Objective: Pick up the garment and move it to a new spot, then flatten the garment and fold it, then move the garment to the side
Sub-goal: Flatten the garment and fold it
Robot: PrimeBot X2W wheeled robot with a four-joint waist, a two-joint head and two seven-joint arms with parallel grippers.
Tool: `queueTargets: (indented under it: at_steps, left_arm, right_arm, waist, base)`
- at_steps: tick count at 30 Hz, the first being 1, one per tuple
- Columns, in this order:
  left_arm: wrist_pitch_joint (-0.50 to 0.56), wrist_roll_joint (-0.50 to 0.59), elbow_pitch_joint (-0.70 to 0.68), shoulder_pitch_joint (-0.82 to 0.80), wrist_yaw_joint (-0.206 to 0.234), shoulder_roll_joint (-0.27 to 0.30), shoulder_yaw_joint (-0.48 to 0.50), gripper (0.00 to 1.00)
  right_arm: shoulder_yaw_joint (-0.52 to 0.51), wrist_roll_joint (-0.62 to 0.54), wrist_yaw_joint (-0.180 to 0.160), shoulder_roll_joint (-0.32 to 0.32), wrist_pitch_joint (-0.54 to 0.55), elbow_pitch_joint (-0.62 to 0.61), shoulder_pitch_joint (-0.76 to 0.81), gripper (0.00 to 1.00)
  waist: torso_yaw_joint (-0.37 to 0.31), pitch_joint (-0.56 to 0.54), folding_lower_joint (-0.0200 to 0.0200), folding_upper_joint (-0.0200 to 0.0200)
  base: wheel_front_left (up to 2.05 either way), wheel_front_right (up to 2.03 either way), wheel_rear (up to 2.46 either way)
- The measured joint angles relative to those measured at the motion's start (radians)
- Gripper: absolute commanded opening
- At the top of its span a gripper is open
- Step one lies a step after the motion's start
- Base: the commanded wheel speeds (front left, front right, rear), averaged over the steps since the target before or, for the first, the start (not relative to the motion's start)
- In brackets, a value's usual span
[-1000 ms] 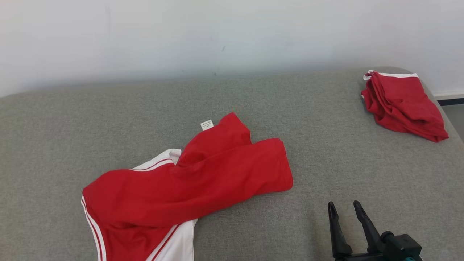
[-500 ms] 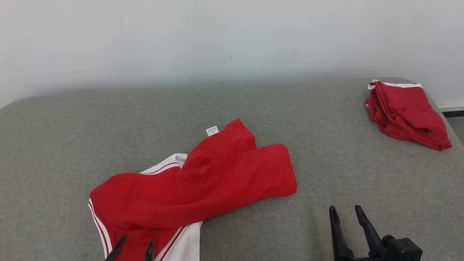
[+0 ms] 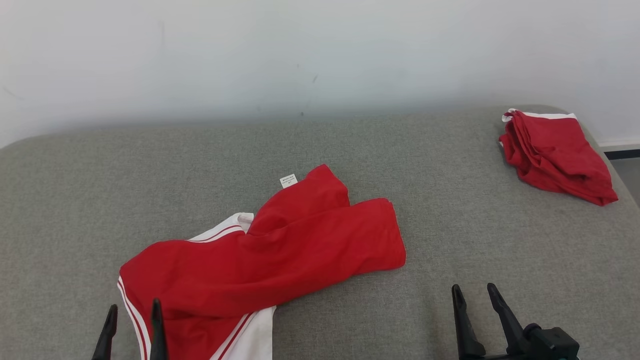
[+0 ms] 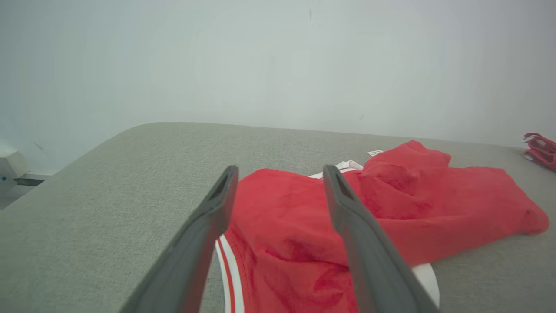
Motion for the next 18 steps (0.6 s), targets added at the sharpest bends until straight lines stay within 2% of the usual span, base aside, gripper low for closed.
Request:
queueTargets:
  at_steps: [9, 18]
  left_arm:
    - [0.000, 0.037, 0.043, -0.001, -0.011, -0.029, 0.058, 1.00]
    - [0.000, 0.035, 0.045, -0.047, -0.011, -0.031, 0.048, 1.00]
  right_arm:
    - [0.016, -0.005, 0.000, 0.000, 0.000, 0.049, -0.044, 1.00]
    - [0.059, -0.035, 0.000, -0.010, 0.000, 0.227, -0.286, 1.00]
  waist:
    - [-0.002, 0.013, -0.0001, 0.0000]
    - [0.022, 0.064, 0.0000, 0.0000]
  base:
    - [0.00, 0.00, 0.00]
    - [0.00, 0.00, 0.00]
